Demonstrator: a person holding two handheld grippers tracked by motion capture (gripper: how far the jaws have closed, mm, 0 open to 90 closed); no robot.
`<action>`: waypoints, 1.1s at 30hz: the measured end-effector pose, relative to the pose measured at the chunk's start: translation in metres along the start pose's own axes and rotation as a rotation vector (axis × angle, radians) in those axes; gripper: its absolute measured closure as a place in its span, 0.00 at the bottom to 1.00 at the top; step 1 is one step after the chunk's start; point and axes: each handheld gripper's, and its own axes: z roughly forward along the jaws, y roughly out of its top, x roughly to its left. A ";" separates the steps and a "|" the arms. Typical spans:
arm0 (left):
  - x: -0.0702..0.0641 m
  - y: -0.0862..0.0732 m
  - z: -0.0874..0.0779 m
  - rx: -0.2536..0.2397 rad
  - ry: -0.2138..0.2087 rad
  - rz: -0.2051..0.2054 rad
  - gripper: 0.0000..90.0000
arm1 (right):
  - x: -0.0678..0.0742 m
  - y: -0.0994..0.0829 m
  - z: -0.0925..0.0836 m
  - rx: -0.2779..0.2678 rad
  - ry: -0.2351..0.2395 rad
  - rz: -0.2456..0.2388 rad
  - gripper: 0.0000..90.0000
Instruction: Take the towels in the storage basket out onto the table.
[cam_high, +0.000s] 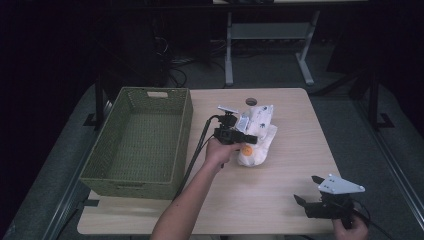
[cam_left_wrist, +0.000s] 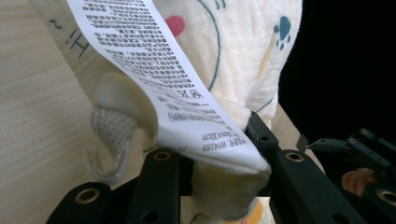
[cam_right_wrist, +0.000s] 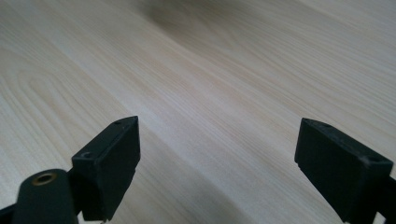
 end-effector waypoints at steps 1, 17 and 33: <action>0.000 -0.001 0.002 0.000 0.011 0.006 0.79 | 0.000 0.000 0.000 0.000 -0.001 0.000 0.15; 0.016 -0.012 0.020 0.036 0.113 -0.046 0.72 | 0.001 0.001 0.000 0.001 0.001 -0.002 0.15; 0.025 -0.024 0.010 0.009 0.086 -0.060 0.52 | 0.003 0.002 0.003 0.006 0.004 -0.014 0.15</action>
